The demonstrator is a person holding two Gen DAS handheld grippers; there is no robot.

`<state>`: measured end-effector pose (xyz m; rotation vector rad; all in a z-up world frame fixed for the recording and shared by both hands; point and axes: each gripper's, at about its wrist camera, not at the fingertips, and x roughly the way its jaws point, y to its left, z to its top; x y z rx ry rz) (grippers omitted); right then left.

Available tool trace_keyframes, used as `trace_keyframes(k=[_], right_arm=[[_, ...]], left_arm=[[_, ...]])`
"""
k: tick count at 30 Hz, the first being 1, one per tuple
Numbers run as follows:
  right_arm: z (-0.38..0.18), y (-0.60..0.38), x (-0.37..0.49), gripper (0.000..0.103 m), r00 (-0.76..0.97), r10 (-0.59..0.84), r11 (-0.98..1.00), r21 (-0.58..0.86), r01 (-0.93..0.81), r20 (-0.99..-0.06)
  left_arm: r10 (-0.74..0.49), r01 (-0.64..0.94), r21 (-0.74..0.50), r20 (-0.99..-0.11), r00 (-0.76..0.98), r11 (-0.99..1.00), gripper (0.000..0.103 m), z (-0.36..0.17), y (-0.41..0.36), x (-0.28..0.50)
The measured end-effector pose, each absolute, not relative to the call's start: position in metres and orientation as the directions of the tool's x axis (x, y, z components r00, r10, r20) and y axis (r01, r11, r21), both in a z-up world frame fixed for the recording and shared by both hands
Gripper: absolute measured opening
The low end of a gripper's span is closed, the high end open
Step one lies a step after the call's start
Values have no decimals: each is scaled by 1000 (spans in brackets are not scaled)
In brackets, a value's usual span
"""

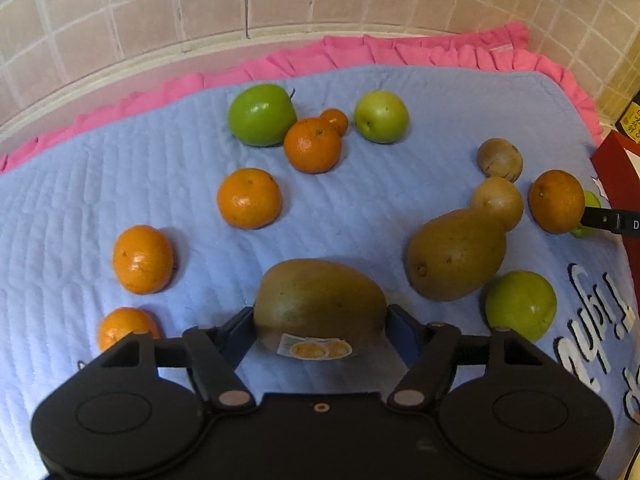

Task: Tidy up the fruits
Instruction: 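Grasp the kiwi with the left tool while the right tool grasps a green apple, then carry the kiwi into the white box and release it with the left tool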

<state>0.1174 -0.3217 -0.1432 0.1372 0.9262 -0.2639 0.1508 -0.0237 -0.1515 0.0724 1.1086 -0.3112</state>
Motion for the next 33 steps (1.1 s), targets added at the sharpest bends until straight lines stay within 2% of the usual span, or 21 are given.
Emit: trace_keyframes(k=[9, 10, 12, 19, 26, 30, 33], right_arm=[[-148, -332, 132, 70, 604, -111, 956, 82, 282, -789], [-149, -335, 132, 68, 608, -92, 953, 109, 284, -788], [-150, -340, 131, 52, 619, -38, 944, 175, 279, -784], [-149, -343, 117, 51, 635, -10, 920, 241, 308, -772], [-114, -358, 78, 51, 712, -33, 900, 289, 327, -702], [-86, -378, 50, 51, 755, -81, 886, 300, 354, -651], [-69, -400, 28, 52, 769, -147, 868, 292, 403, -623]], left_arm=[[-182, 273, -60, -877, 445, 960, 83, -157, -31, 153], [-175, 275, -50, -876, 450, 960, 82, -157, -33, 152], [-164, 275, -37, -873, 459, 961, 82, -156, -35, 150], [-160, 260, -32, -858, 489, 965, 81, -152, -32, 140], [-210, 300, -33, -784, 584, 953, 80, -104, -40, 128], [-285, 380, -40, -737, 613, 924, 80, -75, -67, 131], [-390, 486, -66, -695, 604, 871, 80, -55, -101, 136]])
